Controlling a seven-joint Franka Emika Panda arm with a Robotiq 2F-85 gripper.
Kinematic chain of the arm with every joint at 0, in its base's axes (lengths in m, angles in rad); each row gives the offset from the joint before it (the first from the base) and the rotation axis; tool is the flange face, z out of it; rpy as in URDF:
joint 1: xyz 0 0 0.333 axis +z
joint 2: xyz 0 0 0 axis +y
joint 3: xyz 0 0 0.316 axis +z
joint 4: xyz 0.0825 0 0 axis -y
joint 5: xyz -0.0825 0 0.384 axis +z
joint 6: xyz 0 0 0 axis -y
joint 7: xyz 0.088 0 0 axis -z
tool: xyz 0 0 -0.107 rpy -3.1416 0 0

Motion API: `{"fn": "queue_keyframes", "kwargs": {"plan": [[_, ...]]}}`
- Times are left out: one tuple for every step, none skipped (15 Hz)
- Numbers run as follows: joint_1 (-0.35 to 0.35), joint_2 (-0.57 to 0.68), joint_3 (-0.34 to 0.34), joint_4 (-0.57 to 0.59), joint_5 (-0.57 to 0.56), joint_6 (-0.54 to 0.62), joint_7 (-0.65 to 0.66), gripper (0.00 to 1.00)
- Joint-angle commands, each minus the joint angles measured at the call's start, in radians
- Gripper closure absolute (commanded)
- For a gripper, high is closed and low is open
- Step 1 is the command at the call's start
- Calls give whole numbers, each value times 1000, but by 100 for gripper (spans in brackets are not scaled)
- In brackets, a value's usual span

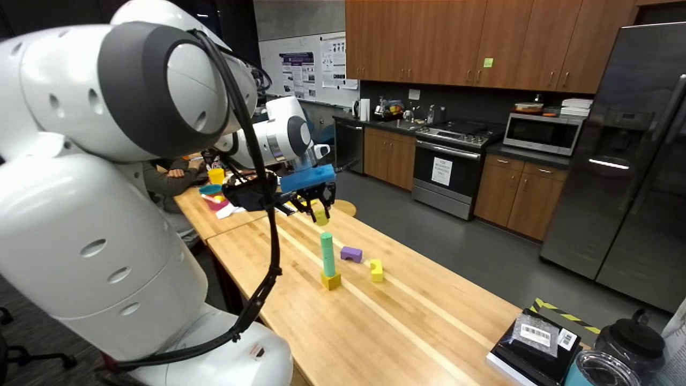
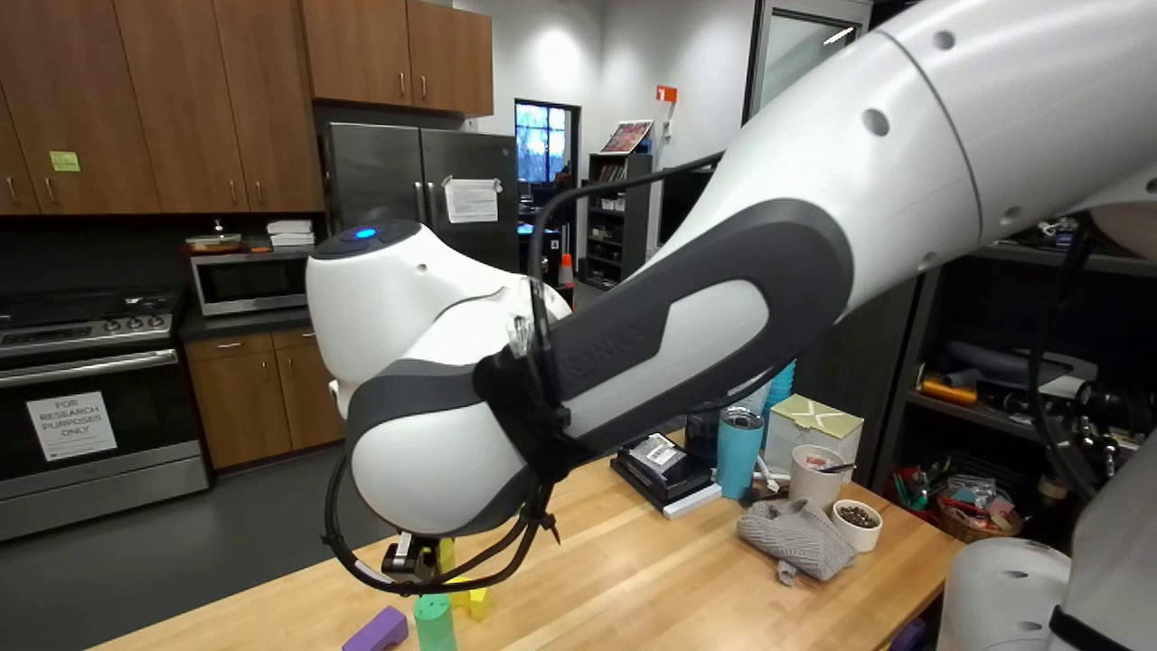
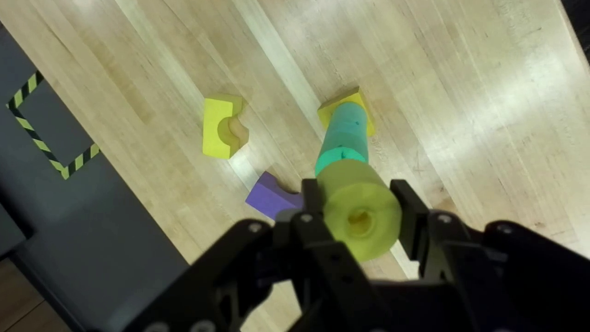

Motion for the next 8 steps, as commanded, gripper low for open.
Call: {"fn": "queue_keyframes", "kwargs": {"plan": [[6,36,-10,38,24,-9,-37,84],[5,43,-10,40,26,-8,-40,84],[5,49,-11,42,28,-7,-43,84],[4,56,-11,45,31,-7,-44,84],[4,61,-11,47,34,-7,-48,84],[4,66,-11,49,37,-7,-51,84],[3,70,-11,50,37,-7,-54,84],[3,75,-11,53,38,-7,-55,84]]}}
